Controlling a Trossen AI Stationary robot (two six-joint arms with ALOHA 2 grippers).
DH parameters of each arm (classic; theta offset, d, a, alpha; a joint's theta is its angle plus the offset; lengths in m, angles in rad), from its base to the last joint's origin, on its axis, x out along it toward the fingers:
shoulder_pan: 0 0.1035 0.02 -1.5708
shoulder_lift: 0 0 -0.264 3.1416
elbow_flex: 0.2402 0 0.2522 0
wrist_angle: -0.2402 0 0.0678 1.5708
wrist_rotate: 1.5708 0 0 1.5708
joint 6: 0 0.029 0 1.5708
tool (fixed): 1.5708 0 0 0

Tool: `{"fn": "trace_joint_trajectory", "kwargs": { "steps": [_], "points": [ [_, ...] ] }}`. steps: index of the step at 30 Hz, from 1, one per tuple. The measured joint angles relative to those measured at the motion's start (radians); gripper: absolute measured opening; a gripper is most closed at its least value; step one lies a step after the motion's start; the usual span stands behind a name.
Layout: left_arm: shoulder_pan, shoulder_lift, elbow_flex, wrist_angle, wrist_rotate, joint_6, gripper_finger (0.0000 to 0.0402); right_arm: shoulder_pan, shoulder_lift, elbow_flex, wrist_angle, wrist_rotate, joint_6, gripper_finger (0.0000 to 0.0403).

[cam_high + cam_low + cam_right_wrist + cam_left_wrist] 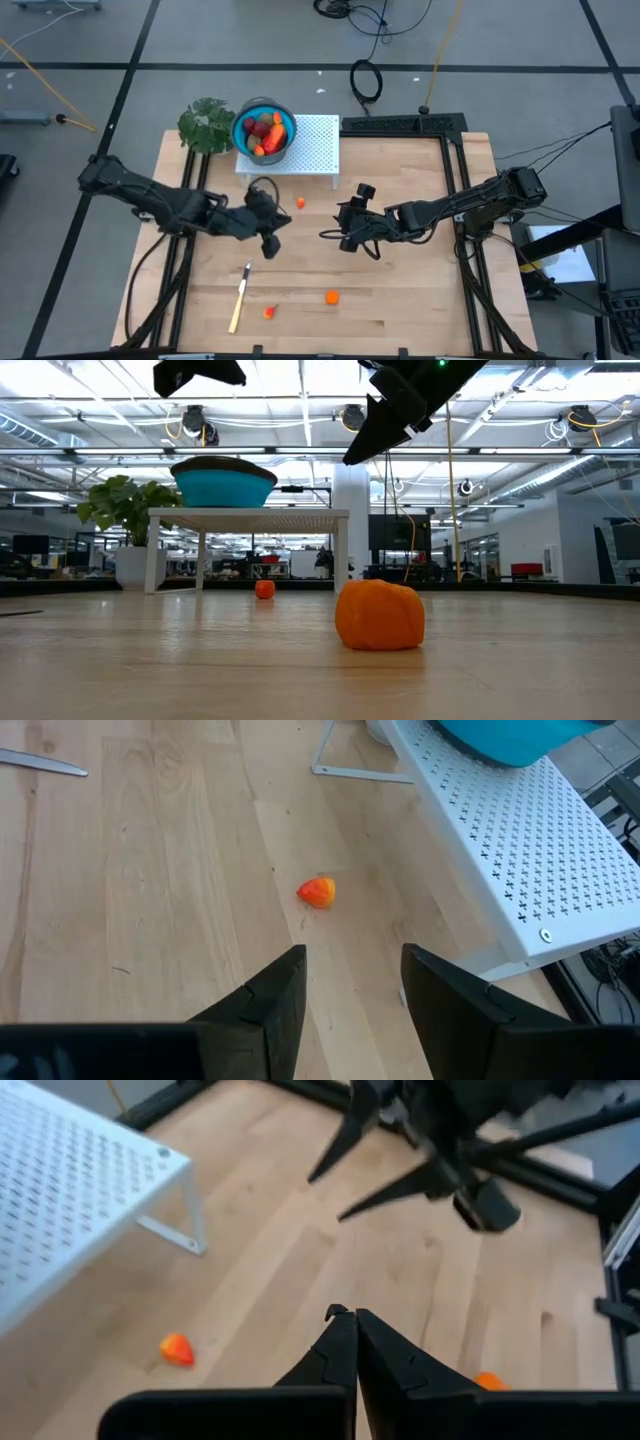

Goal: Pick & Place Fruit
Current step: Put the top peach into the blue strainer bowl on the shelf

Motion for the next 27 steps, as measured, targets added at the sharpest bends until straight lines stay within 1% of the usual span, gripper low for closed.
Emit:
{"fn": "trace_joint_trajectory", "kwargs": {
  "steps": [8,12,17,21,24,27],
  "points": [
    [-0.007,0.094,0.0,-0.006,-0.03,-0.067,0.0009,0.011,0.0,0.0,-0.006,-0.001,0.115,0.0155],
    [0.009,0.158,0.0,-0.01,-0.032,-0.076,0.001,0.027,0.0,0.0,-0.019,-0.018,0.137,0.0155],
    [0.039,0.237,0.0,-0.009,-0.018,-0.123,0.001,0.025,0.0,0.0,-0.103,-0.177,0.163,0.0155],
    [0.065,0.283,0.0,-0.005,-0.016,-0.148,0.0018,0.021,0.0,0.0,-0.157,-0.266,0.155,0.0152],
    [0.091,0.312,0.0,0.007,-0.017,-0.179,0.0036,0.016,0.0,0.0,-0.168,-0.32,0.105,0.0131],
    [0.119,0.34,0.0,0.024,-0.019,-0.224,0.0062,0.005,0.0,0.0,-0.174,-0.392,0.049,0.0097]
  ]
}}
